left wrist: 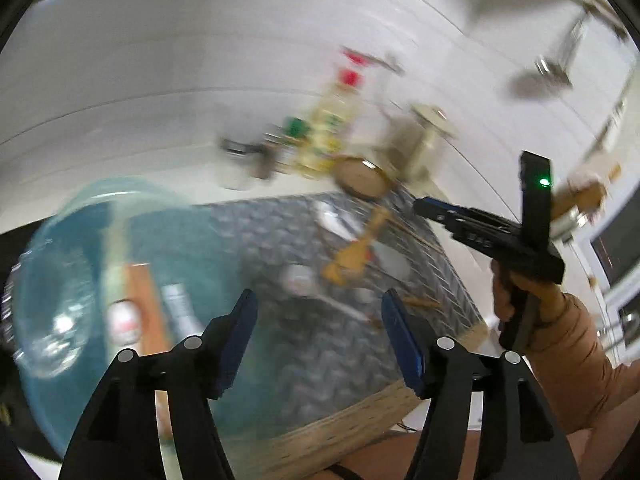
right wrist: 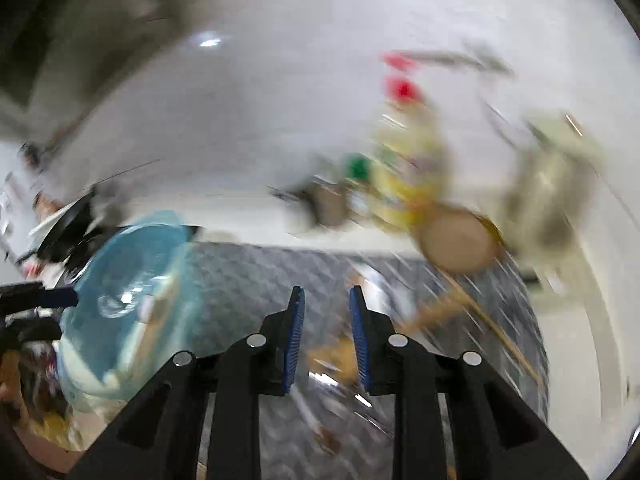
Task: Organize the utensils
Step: 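Move both open tools back over the utensil pile, then grasp a white spoon with the left tool while the right tool grasps the red-handled spoon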
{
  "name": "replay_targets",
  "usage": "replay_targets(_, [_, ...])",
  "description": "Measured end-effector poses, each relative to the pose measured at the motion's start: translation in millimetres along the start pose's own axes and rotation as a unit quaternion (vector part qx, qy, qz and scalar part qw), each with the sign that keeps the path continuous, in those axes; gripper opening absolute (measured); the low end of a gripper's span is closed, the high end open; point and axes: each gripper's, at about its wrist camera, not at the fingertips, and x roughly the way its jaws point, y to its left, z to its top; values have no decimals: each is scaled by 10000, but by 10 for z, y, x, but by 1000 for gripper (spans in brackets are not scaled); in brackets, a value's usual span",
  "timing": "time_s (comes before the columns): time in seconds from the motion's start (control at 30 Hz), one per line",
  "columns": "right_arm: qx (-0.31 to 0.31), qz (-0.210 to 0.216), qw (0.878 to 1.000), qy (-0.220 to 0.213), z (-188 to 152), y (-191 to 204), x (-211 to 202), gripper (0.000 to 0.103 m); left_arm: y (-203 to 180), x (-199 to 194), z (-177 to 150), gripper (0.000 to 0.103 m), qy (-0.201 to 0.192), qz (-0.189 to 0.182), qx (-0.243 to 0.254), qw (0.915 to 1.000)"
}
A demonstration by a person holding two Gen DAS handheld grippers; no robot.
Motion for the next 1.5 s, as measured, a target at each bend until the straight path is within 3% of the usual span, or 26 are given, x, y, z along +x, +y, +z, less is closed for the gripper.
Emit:
replay_targets(0.13, [443, -43, 9982, 397, -364, -504, 46, 23, -218, 712, -7, 65, 345, -28, -185, 9992])
replay_targets(0.17, [615, 32, 9964, 578, -540, -664, 58, 23, -230, 877, -37, 65, 417, 112, -279, 9987])
replay_targets(0.27, [709, 93, 9950, 693, -651, -760, 81, 23, -160, 1356, -114, 64, 547, 618, -774, 9936])
replay_targets(0.4, [685, 200, 9937, 859, -758, -916, 76, 23, 59, 1736, -175, 61, 400, 1428, -1602, 9759])
replay_targets(0.53, [651, 350, 9933, 893, -827, -1040, 75, 23, 233, 1959, -169, 61, 343, 2072, -1991, 9572])
replay_targets(0.67, [520, 489, 9930, 945, -809, -1119, 192, 23, 408, 2107, -179, 56, 522, 2139, -2267, 9487])
replay_targets(0.7, [498, 506, 9932, 923, -787, -1122, 211, 23, 405, 2120, -179, 54, 472, 2188, -2222, 9490])
replay_targets(0.8, [341, 703, 9943, 724, -656, -1117, 315, 23, 273, 2190, -132, 36, 445, 2343, -1749, 9553])
replay_targets(0.83, [268, 765, 9944, 679, -617, -1104, 353, 23, 243, 2185, -122, 25, 406, 2265, -1693, 9583])
replay_targets(0.97, [-91, 1124, 9915, 656, -384, -1020, 650, 23, 159, 2189, -49, 10, 397, 2047, -1469, 9669])
replay_targets(1.03, [-347, 1331, 9876, 757, -226, -958, 888, 23, 189, 2167, -32, 8, 503, 1696, -1640, 9705])
replay_targets(1.2, [-798, 1530, 9799, 996, 78, -812, 1419, 23, 93, 1964, -22, 8, 322, 1374, -1659, 9760])
replay_targets(1.5, [-1432, 1557, 9667, 1441, 316, -653, 2151, 23, -46, 1717, -58, 8, 142, 1361, -1448, 9799])
